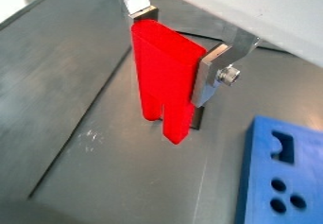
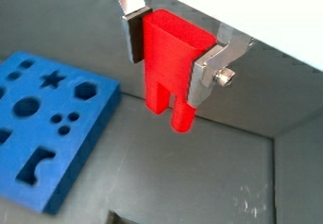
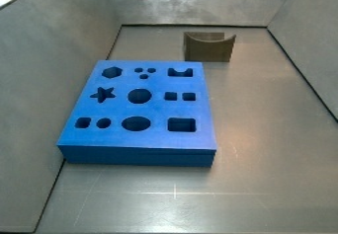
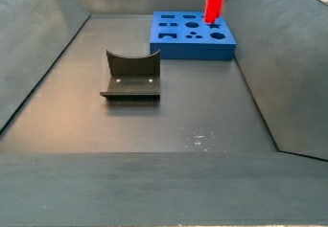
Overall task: Pick up the square-circle object. Move up. Place the square-circle object on the fixture. Regrasp the square-circle object. Rotate the square-circle object. Move to above the board. Insert the square-circle object.
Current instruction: Rotate the square-circle object.
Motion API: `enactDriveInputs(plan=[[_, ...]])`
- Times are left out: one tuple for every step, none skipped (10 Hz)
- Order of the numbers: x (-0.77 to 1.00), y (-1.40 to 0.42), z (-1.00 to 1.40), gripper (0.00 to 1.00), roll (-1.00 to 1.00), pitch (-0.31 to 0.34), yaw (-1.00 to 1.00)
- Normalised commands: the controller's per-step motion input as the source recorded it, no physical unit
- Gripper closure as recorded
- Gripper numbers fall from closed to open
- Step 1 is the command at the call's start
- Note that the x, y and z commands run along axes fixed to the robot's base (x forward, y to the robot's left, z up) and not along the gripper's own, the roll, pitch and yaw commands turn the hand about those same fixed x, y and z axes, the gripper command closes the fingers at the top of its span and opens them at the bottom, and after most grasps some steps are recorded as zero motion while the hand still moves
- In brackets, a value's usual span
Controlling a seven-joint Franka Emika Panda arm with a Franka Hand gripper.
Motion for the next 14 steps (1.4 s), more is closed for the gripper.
enactDriveInputs(plan=[[-0.03,0.02,0.02,1.00,-0.10,0.043,-1.00],[-0.03,0.02,0.02,1.00,-0.12,0.050,-1.00],[-0.03,0.02,0.03,1.00,-0.16,0.064,-1.00],[0.00,0.00,0.00,1.00,-0.05,0.020,-1.00],[0.00,0.00,0.00,1.00,-0.05,0.020,-1.00],[0.00,0.00,0.00,1.00,-0.06,0.024,-1.00],[0.00,0.01,0.00,1.00,-0.06,0.025,-1.00],[0.00,0.01,0.00,1.00,-0.07,0.029,-1.00],[0.00,0.01,0.00,1.00,-0.08,0.032,-1.00],[0.00,0.01,0.00,1.00,-0.10,0.038,-1.00],[0.00,0.01,0.00,1.00,-0.11,0.042,-1.00],[0.00,0.01,0.00,1.00,-0.14,0.056,-1.00],[0.00,0.01,0.00,1.00,-0.16,0.064,-1.00],[0.00,0.01,0.01,1.00,-0.17,0.065,-0.63]])
